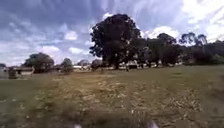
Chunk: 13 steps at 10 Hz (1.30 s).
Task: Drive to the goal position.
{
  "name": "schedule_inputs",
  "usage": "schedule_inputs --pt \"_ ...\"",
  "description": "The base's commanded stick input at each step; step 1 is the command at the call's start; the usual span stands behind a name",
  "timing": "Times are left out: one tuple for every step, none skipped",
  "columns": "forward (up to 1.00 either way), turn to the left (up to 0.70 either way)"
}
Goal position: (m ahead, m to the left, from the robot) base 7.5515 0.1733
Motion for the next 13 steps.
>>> schedule_inputs --pt "0.70 0.00" --pt "0.70 0.00" --pt "0.70 0.00" --pt "0.70 0.00" --pt "0.70 0.00" --pt "0.70 0.00" --pt "0.70 0.00" --pt "0.70 0.00" --pt "0.70 0.00" --pt "0.70 0.28" --pt "0.70 0.35" --pt "0.70 0.35" --pt "0.70 0.35"
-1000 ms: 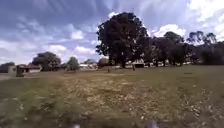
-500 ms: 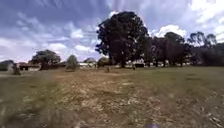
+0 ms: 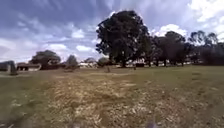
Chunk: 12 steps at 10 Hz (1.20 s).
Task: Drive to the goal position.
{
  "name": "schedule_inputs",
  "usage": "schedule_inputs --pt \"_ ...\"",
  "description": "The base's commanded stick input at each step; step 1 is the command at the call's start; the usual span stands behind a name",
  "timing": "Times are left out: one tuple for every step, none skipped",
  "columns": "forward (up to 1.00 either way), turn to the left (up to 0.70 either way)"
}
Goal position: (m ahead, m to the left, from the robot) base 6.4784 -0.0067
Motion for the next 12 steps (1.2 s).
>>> schedule_inputs --pt "0.70 0.35" --pt "0.70 0.35" --pt "0.70 0.35" --pt "0.70 0.35" --pt "0.70 0.35" --pt "0.70 0.35" --pt "0.70 0.35" --pt "0.70 0.35" --pt "0.70 0.35" --pt "0.70 0.04" --pt "0.70 0.00" --pt "0.70 0.00"
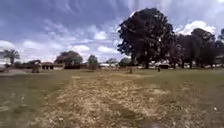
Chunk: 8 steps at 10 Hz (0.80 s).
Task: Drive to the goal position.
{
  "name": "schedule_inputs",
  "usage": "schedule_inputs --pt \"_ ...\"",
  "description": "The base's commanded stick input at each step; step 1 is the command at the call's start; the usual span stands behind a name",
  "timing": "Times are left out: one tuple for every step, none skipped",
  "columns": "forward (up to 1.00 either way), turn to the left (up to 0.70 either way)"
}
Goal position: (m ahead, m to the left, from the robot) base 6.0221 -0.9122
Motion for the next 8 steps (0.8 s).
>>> schedule_inputs --pt "0.70 0.00" --pt "0.70 0.00" --pt "0.70 0.00" --pt "0.70 0.00" --pt "0.70 0.00" --pt "0.70 0.00" --pt "0.70 0.00" --pt "0.70 0.00"
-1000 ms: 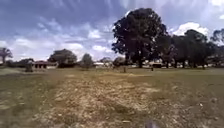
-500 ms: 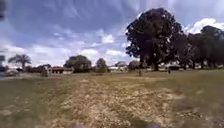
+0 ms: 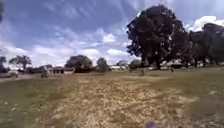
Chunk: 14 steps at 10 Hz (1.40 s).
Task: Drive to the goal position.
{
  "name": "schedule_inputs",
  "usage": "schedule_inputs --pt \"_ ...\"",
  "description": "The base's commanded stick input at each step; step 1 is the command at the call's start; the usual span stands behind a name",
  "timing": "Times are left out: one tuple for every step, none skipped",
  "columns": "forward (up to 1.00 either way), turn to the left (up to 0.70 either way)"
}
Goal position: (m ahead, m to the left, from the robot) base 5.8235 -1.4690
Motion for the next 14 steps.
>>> schedule_inputs --pt "0.70 0.00" --pt "0.70 0.00" --pt "0.70 0.00" --pt "0.70 0.00" --pt "0.70 0.00" --pt "0.70 0.00" --pt "0.70 0.00" --pt "0.70 0.00" --pt "0.70 0.00" --pt "0.70 0.00" --pt "0.70 0.00" --pt "0.70 0.00" --pt "0.00 0.00" --pt "0.00 0.00"
